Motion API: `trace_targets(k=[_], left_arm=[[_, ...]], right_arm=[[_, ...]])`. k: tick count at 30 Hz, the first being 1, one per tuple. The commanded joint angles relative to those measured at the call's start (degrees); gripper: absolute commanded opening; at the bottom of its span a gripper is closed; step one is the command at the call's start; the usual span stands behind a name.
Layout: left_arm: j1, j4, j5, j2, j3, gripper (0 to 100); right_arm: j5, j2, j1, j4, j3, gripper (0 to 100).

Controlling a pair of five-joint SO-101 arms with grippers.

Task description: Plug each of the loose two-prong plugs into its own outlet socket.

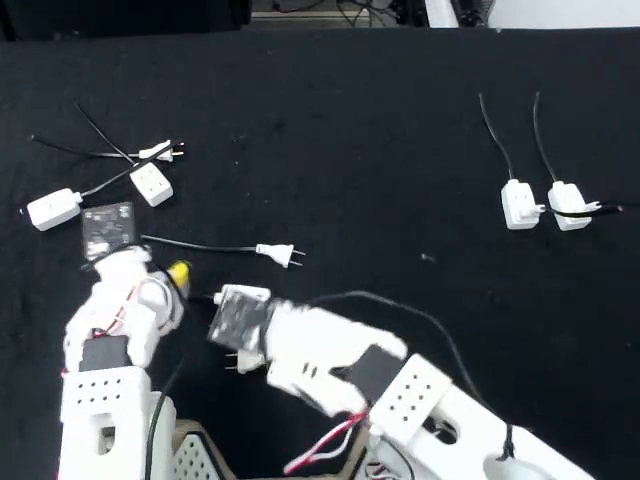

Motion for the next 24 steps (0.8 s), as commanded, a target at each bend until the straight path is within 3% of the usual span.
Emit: trace_targets(k=[1,10,24], left_arm=[[-8.92,-0.44,2.29,-0.09,-5.93,22],[-23.34,-0.88,13.98,0.09,-8.40,22],[-23.78,-0.88,14.51,0.26,-8.40,22]], right_arm=[[0.97,-1.01,-5.36,-2.11,2.68,12.7],[0.97,0.13,-5.45,-4.84,4.44,12.7],[1.49,22.46,-7.65,-10.90,-5.85,12.9]])
